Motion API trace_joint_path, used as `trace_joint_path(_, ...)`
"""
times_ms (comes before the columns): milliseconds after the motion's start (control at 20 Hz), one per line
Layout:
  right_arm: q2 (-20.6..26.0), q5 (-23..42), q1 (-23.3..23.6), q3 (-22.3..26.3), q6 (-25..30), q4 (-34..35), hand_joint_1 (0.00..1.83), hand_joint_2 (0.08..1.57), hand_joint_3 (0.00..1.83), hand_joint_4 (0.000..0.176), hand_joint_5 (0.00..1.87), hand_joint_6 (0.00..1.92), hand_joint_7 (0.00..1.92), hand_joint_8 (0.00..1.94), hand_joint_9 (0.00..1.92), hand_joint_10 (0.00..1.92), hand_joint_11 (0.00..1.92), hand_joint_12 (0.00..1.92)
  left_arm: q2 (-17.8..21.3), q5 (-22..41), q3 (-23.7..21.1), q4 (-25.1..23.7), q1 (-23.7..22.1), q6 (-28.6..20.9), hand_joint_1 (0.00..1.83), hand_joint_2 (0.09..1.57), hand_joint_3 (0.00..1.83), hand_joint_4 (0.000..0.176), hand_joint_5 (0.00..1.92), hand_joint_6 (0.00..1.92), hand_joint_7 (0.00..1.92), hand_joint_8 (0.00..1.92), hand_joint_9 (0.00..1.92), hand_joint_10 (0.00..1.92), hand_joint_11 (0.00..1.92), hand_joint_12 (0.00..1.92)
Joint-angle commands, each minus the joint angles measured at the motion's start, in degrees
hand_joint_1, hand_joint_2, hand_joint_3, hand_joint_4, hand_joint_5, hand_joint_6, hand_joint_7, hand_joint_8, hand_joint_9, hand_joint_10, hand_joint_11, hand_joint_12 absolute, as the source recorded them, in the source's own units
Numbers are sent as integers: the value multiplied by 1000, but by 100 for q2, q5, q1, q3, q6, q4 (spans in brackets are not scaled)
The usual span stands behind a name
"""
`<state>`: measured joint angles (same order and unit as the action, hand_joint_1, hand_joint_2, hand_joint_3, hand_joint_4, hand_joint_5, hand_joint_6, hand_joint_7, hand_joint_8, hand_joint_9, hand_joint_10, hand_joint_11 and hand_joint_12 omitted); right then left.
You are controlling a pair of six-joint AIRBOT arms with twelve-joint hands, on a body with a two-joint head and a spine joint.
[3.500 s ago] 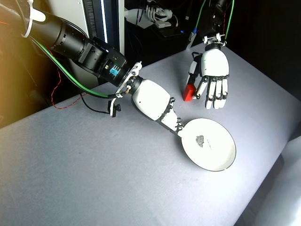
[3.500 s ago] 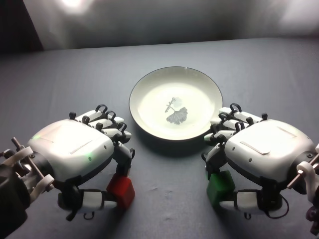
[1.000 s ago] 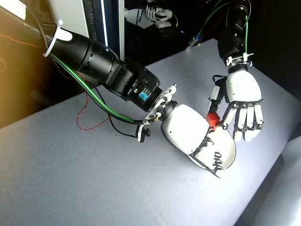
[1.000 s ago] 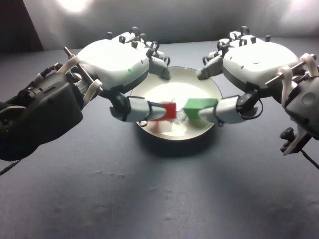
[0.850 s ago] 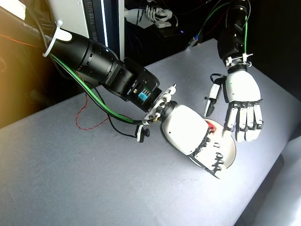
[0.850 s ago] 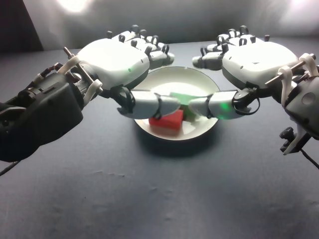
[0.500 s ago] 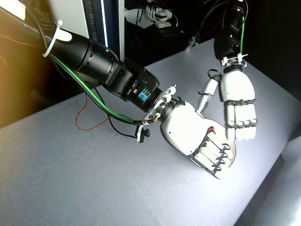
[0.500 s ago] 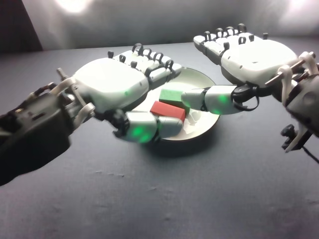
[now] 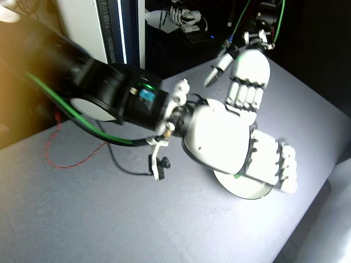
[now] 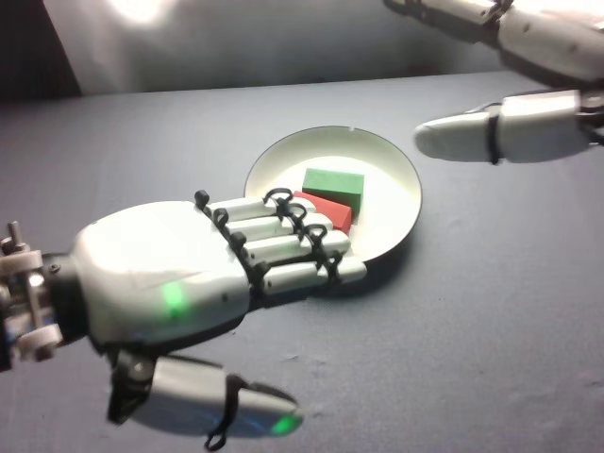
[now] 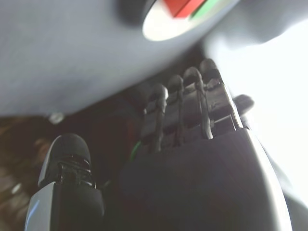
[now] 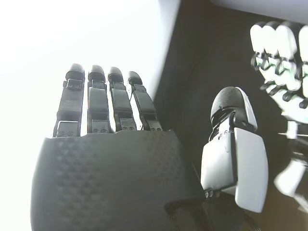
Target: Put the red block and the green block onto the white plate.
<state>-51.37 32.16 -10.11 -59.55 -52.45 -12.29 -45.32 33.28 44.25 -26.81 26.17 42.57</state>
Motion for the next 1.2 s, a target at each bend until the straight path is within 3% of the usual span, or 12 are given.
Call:
trace_joint_path(0, 114, 792, 77, -17, 357, -411, 0, 1106, 11, 0, 0, 0, 0, 0, 0, 0, 0, 0, 81, 672, -42, -25, -80, -88, 0, 1204, 3, 0, 83, 3, 41, 2, 25, 0, 0, 119)
trace_joint_path(50, 275, 942, 44, -28, 970, -1252, 0, 1107, 11, 0, 0, 0, 0, 0, 0, 0, 0, 0, 182, 672, -145, -351, -140, -310, 0, 1207, 2, 0, 74, 1, 31, 2, 8, 2, 0, 73)
trace_joint_path(200, 532, 1547, -120, -41, 2133, -2694, 0, 1096, 4, 0, 0, 0, 0, 0, 0, 0, 0, 0, 292, 698, -251, -782, -155, -631, 0, 1207, 0, 0, 62, 0, 14, 1, 0, 0, 0, 36)
trace_joint_path(500, 683, 2225, -365, -86, 3409, -4477, 0, 1108, 6, 0, 0, 0, 0, 0, 0, 0, 0, 0, 285, 982, -243, -837, -211, -668, 0, 1203, 0, 0, 73, 2, 17, 4, 4, 1, 5, 26)
trace_joint_path(800, 645, 2856, -454, 146, 3205, -4648, 0, 1106, 4, 0, 0, 0, 0, 0, 0, 0, 0, 0, 269, 952, -320, -833, -311, -720, 0, 1196, 0, 0, 68, 1, 22, 0, 1, 0, 10, 30)
trace_joint_path(950, 590, 3408, -353, 194, 2758, -3985, 0, 1107, 3, 0, 0, 0, 0, 0, 0, 0, 0, 0, 305, 951, -371, -842, -318, -732, 0, 1206, 2, 0, 79, 4, 36, 5, 15, 5, 14, 36)
trace_joint_path(1150, 547, 3472, -396, 141, 2608, -3961, 0, 1098, 0, 0, 0, 0, 0, 0, 0, 0, 0, 0, 268, 936, -358, -967, -359, -842, 0, 1212, 3, 0, 93, 10, 47, 9, 26, 8, 40, 36)
